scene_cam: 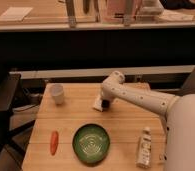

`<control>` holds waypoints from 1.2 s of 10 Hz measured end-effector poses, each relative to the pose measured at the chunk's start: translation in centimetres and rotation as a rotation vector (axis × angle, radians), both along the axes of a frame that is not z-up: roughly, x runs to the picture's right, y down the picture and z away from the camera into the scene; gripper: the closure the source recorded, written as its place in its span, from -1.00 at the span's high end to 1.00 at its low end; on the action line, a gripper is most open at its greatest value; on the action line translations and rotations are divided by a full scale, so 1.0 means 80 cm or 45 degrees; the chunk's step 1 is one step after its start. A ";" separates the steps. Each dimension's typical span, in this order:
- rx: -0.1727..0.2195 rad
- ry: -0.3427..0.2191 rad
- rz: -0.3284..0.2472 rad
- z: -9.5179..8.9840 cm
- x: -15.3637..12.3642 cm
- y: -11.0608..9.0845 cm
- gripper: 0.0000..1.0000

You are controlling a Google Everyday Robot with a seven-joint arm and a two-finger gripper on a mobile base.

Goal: Place the eraser on the white sponge

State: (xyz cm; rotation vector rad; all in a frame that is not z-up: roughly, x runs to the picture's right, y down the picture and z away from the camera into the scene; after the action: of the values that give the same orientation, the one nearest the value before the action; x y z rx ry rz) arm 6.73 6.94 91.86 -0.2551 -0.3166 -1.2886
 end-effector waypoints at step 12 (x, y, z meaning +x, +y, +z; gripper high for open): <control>-0.020 -0.038 -0.055 0.001 -0.007 -0.001 -0.92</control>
State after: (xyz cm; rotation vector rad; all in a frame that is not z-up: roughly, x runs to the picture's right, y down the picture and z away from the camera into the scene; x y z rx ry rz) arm 6.18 6.89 91.92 -0.2577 -0.3486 -1.3340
